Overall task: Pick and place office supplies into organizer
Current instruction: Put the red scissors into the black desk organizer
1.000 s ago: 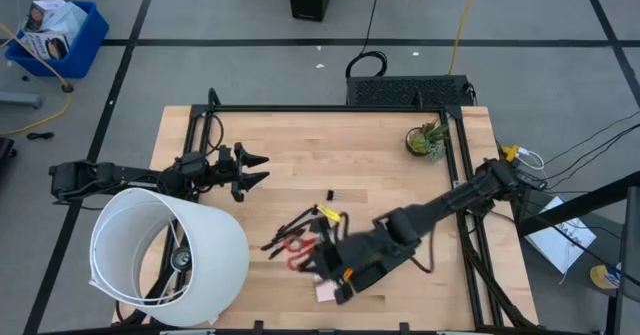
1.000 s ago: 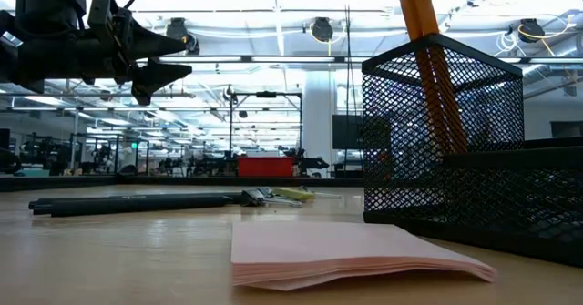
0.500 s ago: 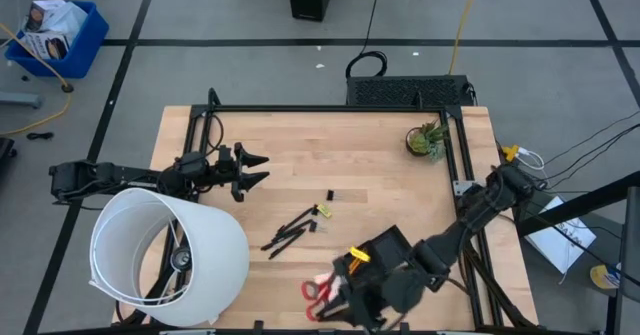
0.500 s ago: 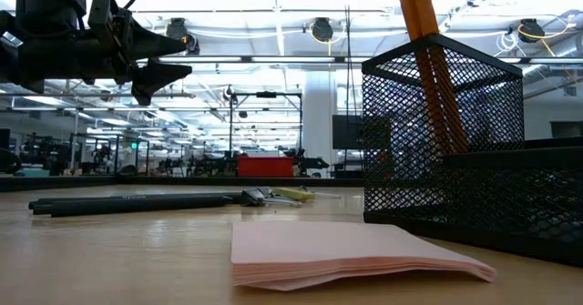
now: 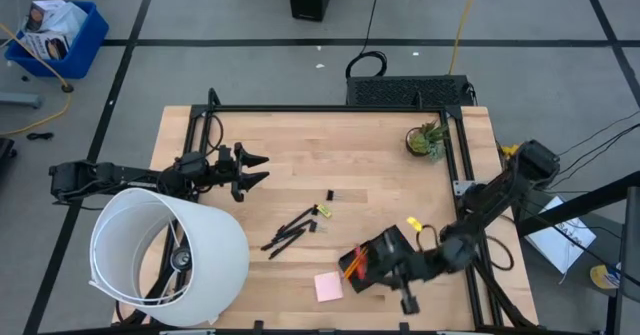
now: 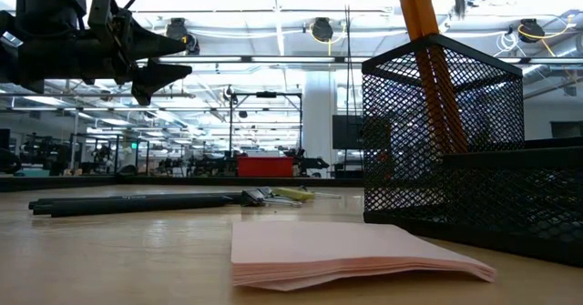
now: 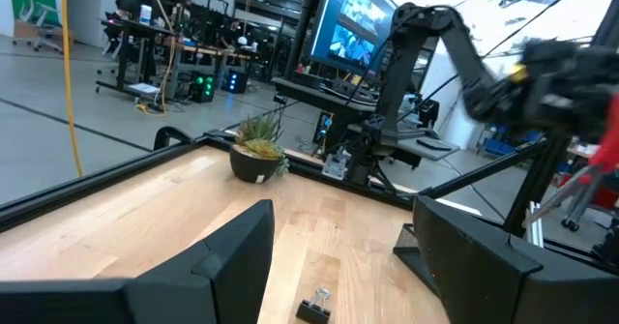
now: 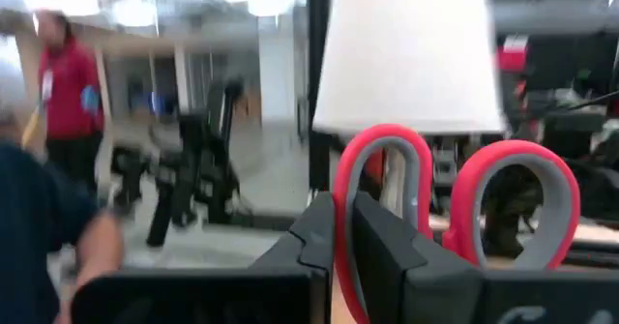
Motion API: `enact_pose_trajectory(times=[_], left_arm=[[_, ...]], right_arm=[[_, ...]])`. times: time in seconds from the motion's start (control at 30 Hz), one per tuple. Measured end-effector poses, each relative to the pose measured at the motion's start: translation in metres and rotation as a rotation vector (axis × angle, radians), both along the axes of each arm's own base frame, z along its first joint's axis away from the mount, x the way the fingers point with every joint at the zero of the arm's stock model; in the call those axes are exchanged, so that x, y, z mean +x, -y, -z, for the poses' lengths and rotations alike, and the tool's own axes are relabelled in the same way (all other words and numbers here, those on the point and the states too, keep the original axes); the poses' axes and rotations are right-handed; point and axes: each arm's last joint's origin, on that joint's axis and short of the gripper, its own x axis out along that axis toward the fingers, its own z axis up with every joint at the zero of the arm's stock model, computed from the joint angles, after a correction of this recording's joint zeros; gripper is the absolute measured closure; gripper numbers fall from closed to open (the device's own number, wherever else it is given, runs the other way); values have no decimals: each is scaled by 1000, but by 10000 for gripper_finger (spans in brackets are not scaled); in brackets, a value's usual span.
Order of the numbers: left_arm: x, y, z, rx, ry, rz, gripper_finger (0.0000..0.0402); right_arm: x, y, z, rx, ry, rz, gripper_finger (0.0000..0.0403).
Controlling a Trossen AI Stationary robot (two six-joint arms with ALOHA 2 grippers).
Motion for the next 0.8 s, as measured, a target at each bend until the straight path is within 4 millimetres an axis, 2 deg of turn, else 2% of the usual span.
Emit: enact_pose_trajectory(times=[0.1,0.23,0.53,0.8], left_arm=[[0,0,0,0,0,0,149],[0,0,0,0,0,0,149],[0,0,0,0,0,0,149],[0,0,0,0,0,0,149]], right_arm=[[-12,19,22,71,89,15,383],[-21,32,44,111,99,-2,382],[-16,32,61,119,43,12,381],[-4,32,89,148,12,31,381]])
